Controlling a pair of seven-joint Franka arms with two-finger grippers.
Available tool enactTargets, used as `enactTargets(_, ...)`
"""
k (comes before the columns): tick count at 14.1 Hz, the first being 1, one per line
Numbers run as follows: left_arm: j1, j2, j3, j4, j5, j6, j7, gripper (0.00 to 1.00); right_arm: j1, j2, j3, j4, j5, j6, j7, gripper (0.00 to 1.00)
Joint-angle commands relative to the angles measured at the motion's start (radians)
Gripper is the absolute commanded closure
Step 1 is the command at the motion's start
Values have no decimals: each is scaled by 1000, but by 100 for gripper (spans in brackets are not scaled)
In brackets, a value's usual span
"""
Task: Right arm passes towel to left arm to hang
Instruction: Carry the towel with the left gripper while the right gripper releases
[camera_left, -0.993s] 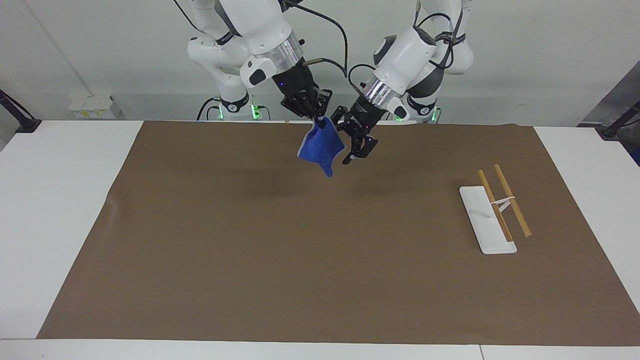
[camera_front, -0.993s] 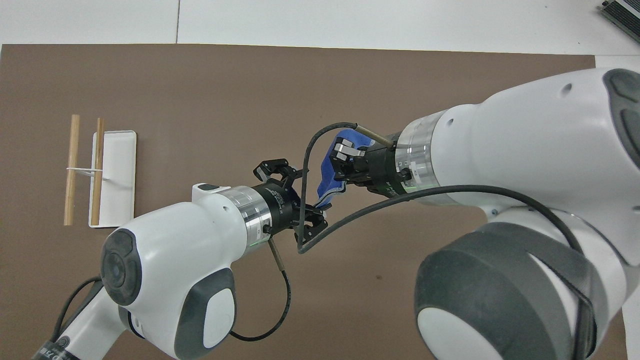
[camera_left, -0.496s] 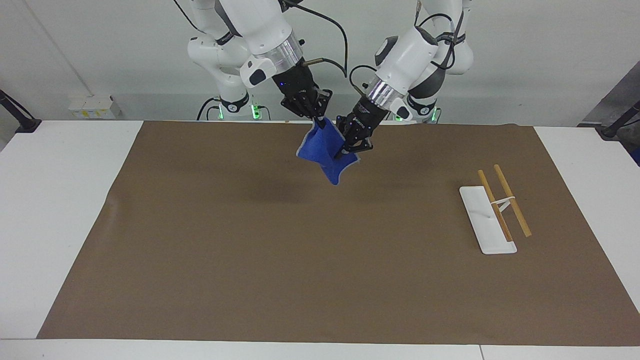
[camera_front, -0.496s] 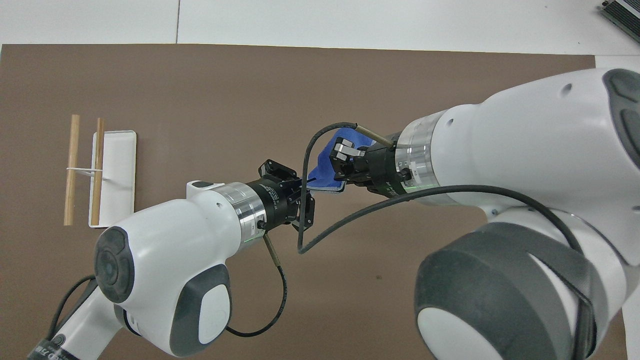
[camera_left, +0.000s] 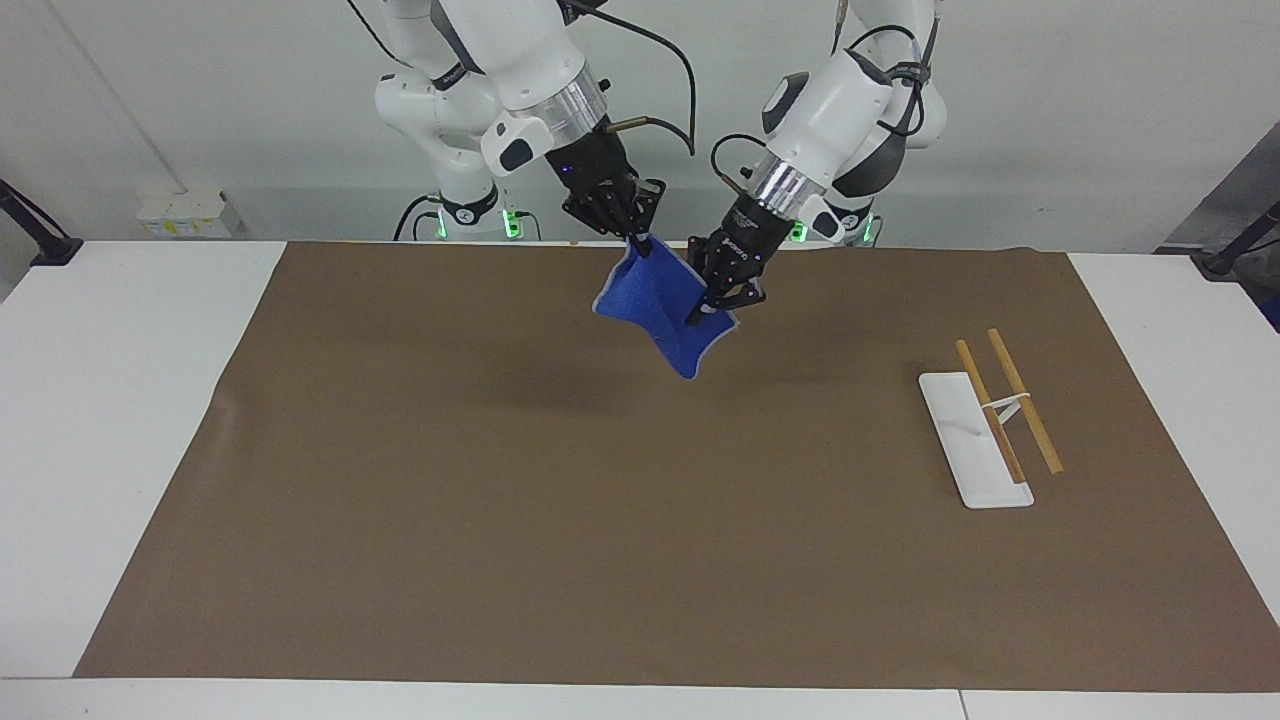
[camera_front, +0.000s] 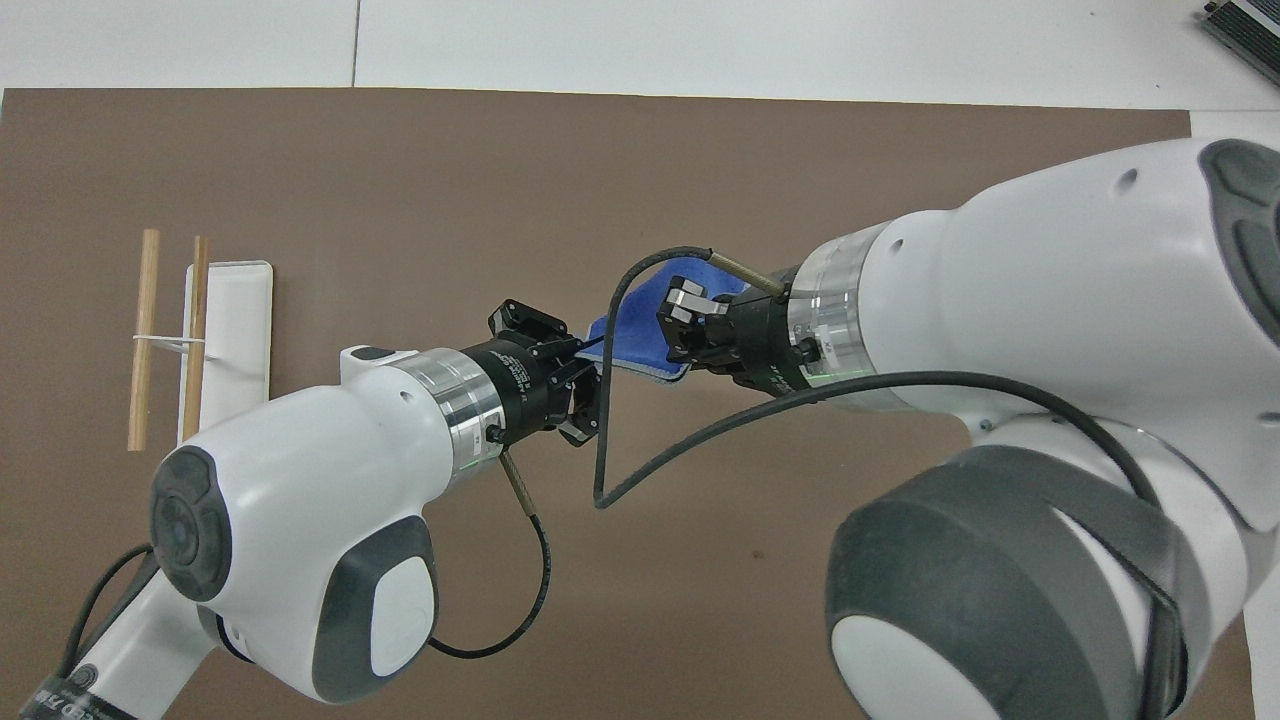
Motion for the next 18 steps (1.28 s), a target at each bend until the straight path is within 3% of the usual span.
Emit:
enactTargets(1,40,-25,-3,-19,36,2,26,100,-17,-7,7,-9,24,5,-30,100)
enactTargets(2,45,-25,-2,-19,37,2,34,100,-18,-7,7,-9,24,5,-30,98)
enactTargets(6,68,-23,0,-8,94,2,48,100,-33,-7,7,-11,24,1,-30,62)
enactTargets(10,94,-23,1,4,160,-1,51,100,-41,-7,7,-11,24,-7,-30,42)
enactTargets(13,129,-23,1,13,244,-5,59,100,-55,-7,7,-11,24,-7,-48,35)
enactTargets(18,242,-33,1,16,414,-20,59,100,-111,-6,6,-11,22,-13,-264,34)
